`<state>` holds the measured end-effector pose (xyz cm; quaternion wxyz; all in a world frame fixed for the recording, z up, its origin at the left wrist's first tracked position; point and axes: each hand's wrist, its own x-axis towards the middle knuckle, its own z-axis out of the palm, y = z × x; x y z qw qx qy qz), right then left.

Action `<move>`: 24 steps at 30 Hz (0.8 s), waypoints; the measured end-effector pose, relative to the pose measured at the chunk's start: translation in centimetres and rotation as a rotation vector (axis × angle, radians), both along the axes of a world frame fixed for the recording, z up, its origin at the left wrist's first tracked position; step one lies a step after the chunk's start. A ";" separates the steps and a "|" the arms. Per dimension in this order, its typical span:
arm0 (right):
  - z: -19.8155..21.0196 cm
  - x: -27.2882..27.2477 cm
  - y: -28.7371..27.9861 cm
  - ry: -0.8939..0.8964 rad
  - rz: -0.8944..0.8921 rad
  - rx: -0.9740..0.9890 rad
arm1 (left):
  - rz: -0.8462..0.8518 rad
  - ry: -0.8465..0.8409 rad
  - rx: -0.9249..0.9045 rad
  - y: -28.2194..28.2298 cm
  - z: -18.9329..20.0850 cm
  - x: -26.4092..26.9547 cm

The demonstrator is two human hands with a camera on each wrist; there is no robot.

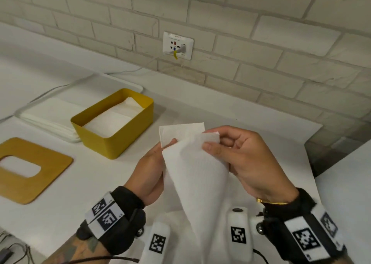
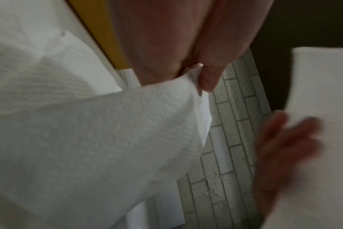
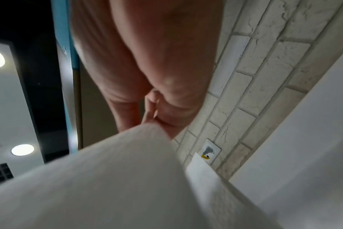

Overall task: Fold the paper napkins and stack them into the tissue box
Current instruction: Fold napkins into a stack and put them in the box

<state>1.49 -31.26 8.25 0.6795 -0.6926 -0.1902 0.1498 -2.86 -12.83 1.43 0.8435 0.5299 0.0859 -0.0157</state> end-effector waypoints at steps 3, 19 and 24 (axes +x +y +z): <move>-1.7 1.2 0.9 0.019 -0.149 -0.005 | -0.006 0.019 -0.044 -0.6 0.0 -0.1; -4.5 2.7 1.9 0.105 -0.286 -0.029 | -0.049 0.057 -0.052 -1.3 -0.1 -0.1; -5.1 1.9 2.1 0.153 -0.275 -0.009 | -0.019 0.074 -0.047 -1.2 -0.8 0.2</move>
